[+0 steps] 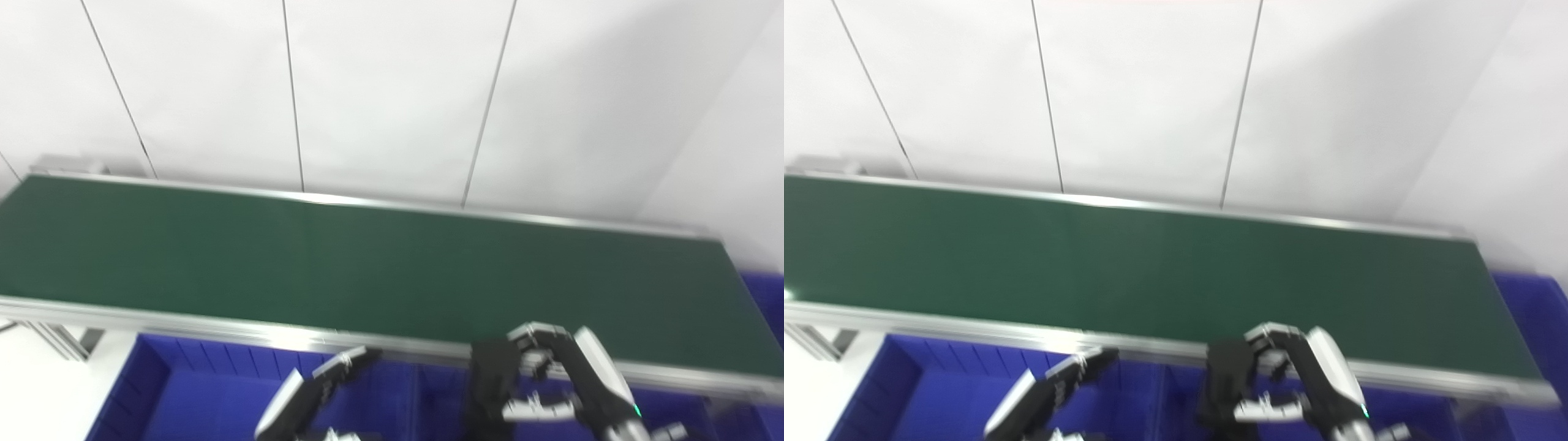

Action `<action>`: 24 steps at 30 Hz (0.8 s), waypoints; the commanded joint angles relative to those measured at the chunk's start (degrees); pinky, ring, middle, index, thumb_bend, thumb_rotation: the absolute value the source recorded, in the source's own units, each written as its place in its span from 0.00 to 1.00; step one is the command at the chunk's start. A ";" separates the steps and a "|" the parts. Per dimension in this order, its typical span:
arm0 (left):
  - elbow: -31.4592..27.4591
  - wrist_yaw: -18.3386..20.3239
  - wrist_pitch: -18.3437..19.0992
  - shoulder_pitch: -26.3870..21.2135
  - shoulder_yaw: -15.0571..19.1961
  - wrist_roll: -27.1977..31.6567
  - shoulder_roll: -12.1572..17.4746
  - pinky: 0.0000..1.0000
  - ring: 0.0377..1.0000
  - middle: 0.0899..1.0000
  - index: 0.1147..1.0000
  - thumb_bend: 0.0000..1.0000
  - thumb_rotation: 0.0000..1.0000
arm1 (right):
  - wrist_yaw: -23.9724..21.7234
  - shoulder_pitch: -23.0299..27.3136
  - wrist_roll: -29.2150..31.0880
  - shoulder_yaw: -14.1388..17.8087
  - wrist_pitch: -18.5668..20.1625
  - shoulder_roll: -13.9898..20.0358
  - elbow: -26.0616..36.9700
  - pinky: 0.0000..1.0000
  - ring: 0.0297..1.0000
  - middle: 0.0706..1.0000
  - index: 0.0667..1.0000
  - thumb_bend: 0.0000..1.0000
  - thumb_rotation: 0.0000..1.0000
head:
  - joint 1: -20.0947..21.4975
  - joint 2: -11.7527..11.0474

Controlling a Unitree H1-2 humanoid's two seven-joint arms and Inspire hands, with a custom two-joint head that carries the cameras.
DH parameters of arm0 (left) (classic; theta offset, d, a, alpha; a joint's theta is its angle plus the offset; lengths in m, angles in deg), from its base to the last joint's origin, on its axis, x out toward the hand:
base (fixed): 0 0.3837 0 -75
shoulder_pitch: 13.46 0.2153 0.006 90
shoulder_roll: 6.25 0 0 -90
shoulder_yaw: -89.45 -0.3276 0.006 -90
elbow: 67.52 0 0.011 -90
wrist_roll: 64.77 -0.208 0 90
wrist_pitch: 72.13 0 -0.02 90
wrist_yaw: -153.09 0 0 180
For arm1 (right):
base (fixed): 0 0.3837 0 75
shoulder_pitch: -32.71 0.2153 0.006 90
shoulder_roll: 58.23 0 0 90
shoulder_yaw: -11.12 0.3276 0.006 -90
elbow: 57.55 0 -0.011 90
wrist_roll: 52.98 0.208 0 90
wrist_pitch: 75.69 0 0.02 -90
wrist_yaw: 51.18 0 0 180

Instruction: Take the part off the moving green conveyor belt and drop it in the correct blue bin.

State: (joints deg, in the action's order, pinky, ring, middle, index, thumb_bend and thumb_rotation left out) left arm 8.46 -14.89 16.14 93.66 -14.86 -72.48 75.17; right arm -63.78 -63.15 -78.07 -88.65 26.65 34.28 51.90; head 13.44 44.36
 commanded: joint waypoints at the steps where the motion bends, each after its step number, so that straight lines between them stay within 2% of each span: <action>1: -3.07 0.55 0.94 -0.99 0.36 1.38 0.54 0.89 0.89 0.87 0.82 0.89 0.50 | -1.59 1.69 -1.26 -0.18 3.07 0.82 2.00 0.39 0.39 0.44 0.49 0.51 0.00 | 0.53 1.54; 2: -3.58 0.69 1.51 -1.18 0.45 1.66 0.58 0.88 0.89 0.88 0.82 0.88 0.49 | -2.16 1.92 -1.96 -0.38 4.08 0.95 2.09 0.33 0.36 0.43 0.50 0.51 0.00 | 0.53 1.54; 5: -5.43 0.84 3.89 -2.07 0.44 1.52 0.61 0.86 0.89 0.87 0.81 0.88 0.47 | -3.82 2.52 -4.28 -1.32 6.24 1.65 2.25 0.28 0.34 0.42 0.50 0.51 0.00 | 0.94 3.29; 6: -5.94 0.85 4.71 -2.34 0.43 1.32 0.63 0.84 0.88 0.87 0.81 0.88 0.47 | -4.17 2.60 -5.11 -1.61 6.63 1.86 2.19 0.26 0.37 0.45 0.47 0.51 0.00 | 1.19 3.72; 9: -7.02 0.80 6.33 -2.77 0.45 0.85 0.84 0.84 0.88 0.87 0.80 0.89 0.48 | -4.91 2.90 -7.53 -2.46 7.26 2.33 1.78 0.28 0.39 0.47 0.45 0.52 0.00 | 2.27 4.48; 13: -8.60 0.65 7.98 -2.52 0.68 0.87 1.18 0.83 0.88 0.86 0.79 0.90 0.49 | -5.50 3.26 -7.83 -2.64 8.61 1.69 0.89 0.28 0.35 0.42 0.50 0.51 0.00 | 2.95 4.48; 16: -9.19 0.59 8.20 -2.17 0.85 1.08 1.38 0.81 0.87 0.86 0.78 0.91 0.49 | -5.12 3.42 -8.69 -3.10 9.00 1.16 -0.15 0.27 0.34 0.41 0.51 0.51 0.00 | 3.63 4.06; 20: -9.05 0.65 7.25 -1.78 1.07 1.44 1.76 0.82 0.87 0.85 0.78 0.91 0.50 | -4.46 3.62 -11.92 -4.13 10.52 0.59 -0.96 0.24 0.39 0.47 0.45 0.52 0.00 | 3.86 3.61; 24: -9.09 0.66 6.28 -1.32 1.03 1.30 2.24 0.81 0.86 0.85 0.79 0.90 0.50 | -6.75 4.25 -16.95 -6.05 13.93 0.99 -0.96 0.32 0.37 0.45 0.49 0.51 0.00 | 3.27 2.92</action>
State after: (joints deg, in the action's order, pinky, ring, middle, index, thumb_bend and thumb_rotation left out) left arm 1.31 -14.23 24.91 92.25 -14.05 -71.48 76.90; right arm -70.45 -60.30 -93.46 -94.77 39.29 34.89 49.94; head 17.14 47.64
